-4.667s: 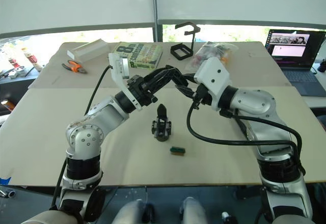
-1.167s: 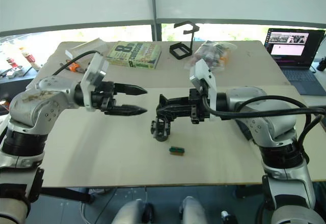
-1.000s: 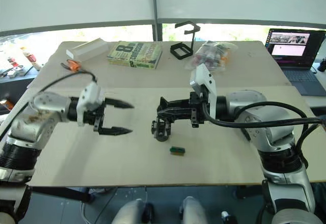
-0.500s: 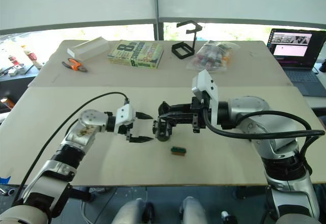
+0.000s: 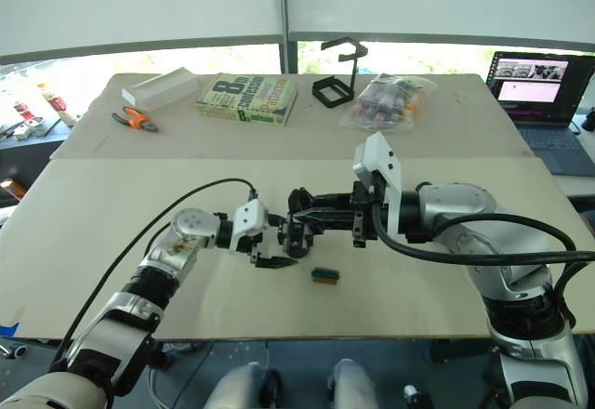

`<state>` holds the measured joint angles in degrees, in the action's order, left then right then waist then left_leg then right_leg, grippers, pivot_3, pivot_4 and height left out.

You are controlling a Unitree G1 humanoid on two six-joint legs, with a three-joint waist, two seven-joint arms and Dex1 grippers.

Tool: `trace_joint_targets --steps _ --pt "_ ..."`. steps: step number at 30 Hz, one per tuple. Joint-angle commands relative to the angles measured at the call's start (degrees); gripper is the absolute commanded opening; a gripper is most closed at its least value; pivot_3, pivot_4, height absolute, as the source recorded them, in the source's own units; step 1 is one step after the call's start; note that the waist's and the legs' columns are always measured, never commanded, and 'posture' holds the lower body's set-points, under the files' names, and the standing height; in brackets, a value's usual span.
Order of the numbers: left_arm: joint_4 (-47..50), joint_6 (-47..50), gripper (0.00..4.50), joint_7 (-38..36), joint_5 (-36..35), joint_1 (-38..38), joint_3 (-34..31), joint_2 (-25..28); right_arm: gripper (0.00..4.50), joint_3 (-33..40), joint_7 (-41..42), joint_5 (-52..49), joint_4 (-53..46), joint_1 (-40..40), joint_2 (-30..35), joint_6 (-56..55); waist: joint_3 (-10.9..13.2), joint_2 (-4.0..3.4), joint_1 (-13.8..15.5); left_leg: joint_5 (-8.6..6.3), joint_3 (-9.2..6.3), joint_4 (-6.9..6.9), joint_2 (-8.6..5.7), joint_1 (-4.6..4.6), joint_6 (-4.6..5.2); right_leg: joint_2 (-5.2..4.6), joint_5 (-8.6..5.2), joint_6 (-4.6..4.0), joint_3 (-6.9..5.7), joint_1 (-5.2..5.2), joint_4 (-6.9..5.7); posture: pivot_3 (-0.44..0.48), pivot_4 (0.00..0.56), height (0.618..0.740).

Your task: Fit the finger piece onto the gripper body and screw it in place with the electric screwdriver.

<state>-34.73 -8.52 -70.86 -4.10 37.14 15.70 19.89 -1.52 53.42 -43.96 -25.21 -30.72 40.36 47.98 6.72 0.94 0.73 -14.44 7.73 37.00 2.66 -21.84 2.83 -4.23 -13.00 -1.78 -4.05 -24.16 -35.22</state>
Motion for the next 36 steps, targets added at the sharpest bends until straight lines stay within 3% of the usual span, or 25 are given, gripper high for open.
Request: trace_joint_targets --steps 1,9,12,15,16,25,36 --pt "-0.3 -1.0 4.50 0.2 0.1 1.0 -0.3 -0.6 0.39 1.5 -0.2 -0.8 -1.7 -0.2 0.6 -0.4 0.0 0.00 0.0 0.00 0.00 0.00 0.00 0.00 0.00 0.00 0.00 0.00 0.00 0.00 0.00 0.000 0.150 0.740" --pt "-1.9 -1.9 4.50 0.6 0.6 1.4 -0.2 -1.4 0.39 1.5 -0.8 -0.8 -0.9 -0.6 0.3 -0.3 0.0 0.00 0.0 0.00 0.00 0.00 0.00 0.01 0.00 0.02 0.00 0.00 -0.01 0.00 0.00 0.000 0.150 0.740" --pt "-2.8 -4.0 3.72 0.6 0.7 1.5 -0.4 -1.8 0.39 1.3 -0.6 -0.5 -0.7 -0.5 0.3 -0.8 0.0 0.00 0.0 0.00 0.00 0.00 0.00 0.01 0.00 0.02 0.00 0.00 -0.02 0.01 -0.01 0.000 0.150 0.740" --pt "-3.1 -4.5 2.42 0.0 0.5 1.4 -0.4 -2.2 0.39 1.2 1.0 0.2 -0.8 1.1 0.1 -3.4 0.0 0.01 0.1 0.00 0.00 0.00 0.00 0.02 0.00 0.01 0.00 0.00 -0.02 0.02 -0.01 0.000 0.150 0.740" --pt "-3.1 -4.8 2.33 -0.3 0.4 1.3 -0.4 -2.2 0.39 0.9 1.8 1.0 -0.8 2.0 -0.2 -5.1 0.0 0.01 0.1 0.00 0.00 0.01 -0.01 0.02 0.00 0.01 0.00 0.00 -0.02 0.02 0.00 0.000 0.150 0.740" --pt "-1.7 -5.2 2.33 -1.3 0.4 -0.4 -0.2 -1.4 0.39 -7.0 8.4 14.3 9.3 5.8 -6.4 -25.7 0.0 0.02 -0.1 -0.01 0.05 0.02 -0.02 0.13 0.01 0.13 -0.22 0.39 -0.02 0.04 -0.08 0.000 0.150 0.740" --pt "-2.0 -4.2 2.33 -0.1 0.6 0.1 -0.3 -2.1 0.39 -11.4 11.8 21.1 19.9 2.2 -14.0 -35.8 0.0 0.00 0.0 -0.01 0.11 0.11 -0.04 0.18 0.02 0.10 0.00 0.02 -0.02 0.06 -0.23 0.000 0.150 0.740"
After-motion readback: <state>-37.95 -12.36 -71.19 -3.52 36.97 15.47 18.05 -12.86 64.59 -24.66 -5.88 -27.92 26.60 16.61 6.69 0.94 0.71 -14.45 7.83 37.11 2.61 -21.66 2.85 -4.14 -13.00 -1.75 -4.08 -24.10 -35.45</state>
